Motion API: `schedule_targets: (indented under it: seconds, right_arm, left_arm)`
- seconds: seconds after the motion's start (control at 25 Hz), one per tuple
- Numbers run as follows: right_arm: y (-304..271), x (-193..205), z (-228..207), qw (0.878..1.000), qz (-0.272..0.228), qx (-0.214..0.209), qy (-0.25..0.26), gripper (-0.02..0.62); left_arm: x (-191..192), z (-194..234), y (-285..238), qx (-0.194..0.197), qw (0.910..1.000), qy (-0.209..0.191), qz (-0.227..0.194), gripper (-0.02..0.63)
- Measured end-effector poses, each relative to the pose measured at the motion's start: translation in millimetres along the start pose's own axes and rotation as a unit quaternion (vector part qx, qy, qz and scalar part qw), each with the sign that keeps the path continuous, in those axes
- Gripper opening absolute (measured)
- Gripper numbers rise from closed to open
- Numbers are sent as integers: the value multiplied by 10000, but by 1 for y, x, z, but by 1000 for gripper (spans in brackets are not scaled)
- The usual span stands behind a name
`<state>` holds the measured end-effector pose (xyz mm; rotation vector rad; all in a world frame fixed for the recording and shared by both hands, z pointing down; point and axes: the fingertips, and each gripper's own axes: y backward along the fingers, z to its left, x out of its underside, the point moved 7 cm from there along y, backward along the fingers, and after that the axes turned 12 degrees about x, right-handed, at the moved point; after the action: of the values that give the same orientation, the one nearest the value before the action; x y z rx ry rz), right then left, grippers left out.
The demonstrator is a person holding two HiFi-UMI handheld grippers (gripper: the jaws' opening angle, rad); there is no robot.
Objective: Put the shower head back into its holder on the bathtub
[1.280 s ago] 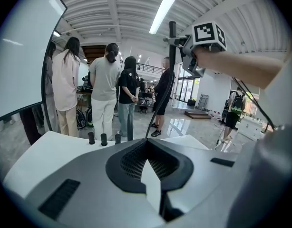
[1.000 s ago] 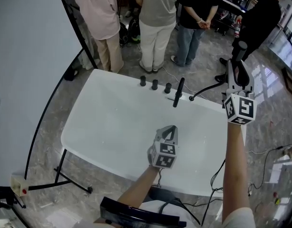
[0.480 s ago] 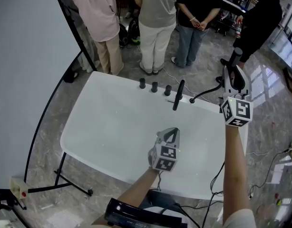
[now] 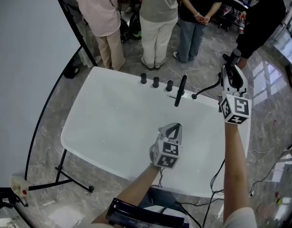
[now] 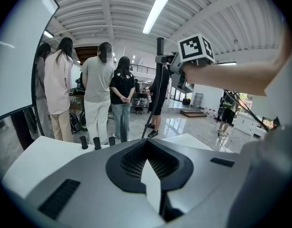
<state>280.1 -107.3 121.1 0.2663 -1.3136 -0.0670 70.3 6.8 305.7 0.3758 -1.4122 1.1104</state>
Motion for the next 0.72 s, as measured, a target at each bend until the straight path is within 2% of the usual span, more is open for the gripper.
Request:
schedule_targets:
  seconds: [0.72]
  right_arm:
    - [4, 33, 14, 9992, 393, -50, -109, 126]
  left_arm:
    - [9, 4, 11, -146, 9998, 126, -26, 2]
